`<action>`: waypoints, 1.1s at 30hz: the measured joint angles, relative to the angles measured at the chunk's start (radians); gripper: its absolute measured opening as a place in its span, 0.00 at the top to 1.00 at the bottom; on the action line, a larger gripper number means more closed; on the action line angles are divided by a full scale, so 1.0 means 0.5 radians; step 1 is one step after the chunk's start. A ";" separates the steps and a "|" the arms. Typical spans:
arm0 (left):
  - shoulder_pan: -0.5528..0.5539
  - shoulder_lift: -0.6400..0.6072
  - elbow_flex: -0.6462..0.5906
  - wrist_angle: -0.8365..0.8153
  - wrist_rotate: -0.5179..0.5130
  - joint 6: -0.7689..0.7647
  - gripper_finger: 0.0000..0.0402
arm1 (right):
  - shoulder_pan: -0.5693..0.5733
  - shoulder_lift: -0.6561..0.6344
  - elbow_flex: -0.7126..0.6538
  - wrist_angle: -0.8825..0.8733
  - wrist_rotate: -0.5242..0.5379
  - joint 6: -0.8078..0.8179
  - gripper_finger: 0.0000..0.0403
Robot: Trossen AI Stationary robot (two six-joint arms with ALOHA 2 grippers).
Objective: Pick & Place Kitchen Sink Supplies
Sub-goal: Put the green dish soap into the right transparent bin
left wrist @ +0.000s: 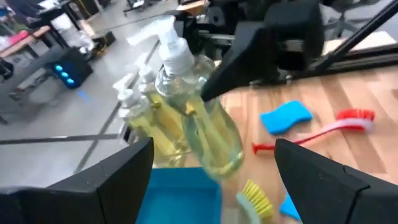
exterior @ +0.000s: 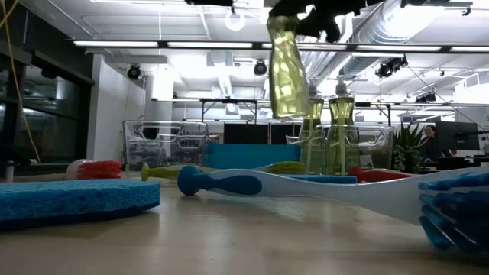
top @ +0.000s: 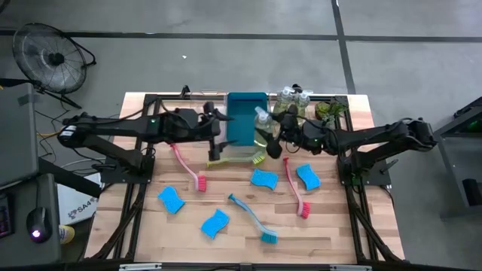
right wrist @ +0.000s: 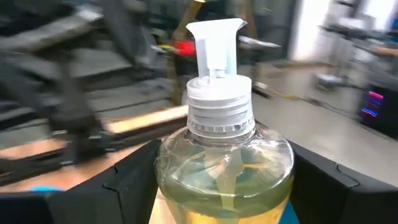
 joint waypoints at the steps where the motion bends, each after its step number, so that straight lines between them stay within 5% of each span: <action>1: -0.001 -0.016 0.000 -0.005 -0.014 0.010 0.18 | 0.002 -0.011 0.000 -0.042 0.083 0.015 0.30; 16: -0.001 -0.087 -0.002 -0.055 0.010 0.035 0.18 | 0.027 -0.210 0.000 -0.438 1.055 0.093 0.30; 33: -0.001 -0.085 -0.002 -0.055 0.028 0.035 0.18 | -0.038 -0.202 -0.005 -0.949 1.376 0.584 0.30</action>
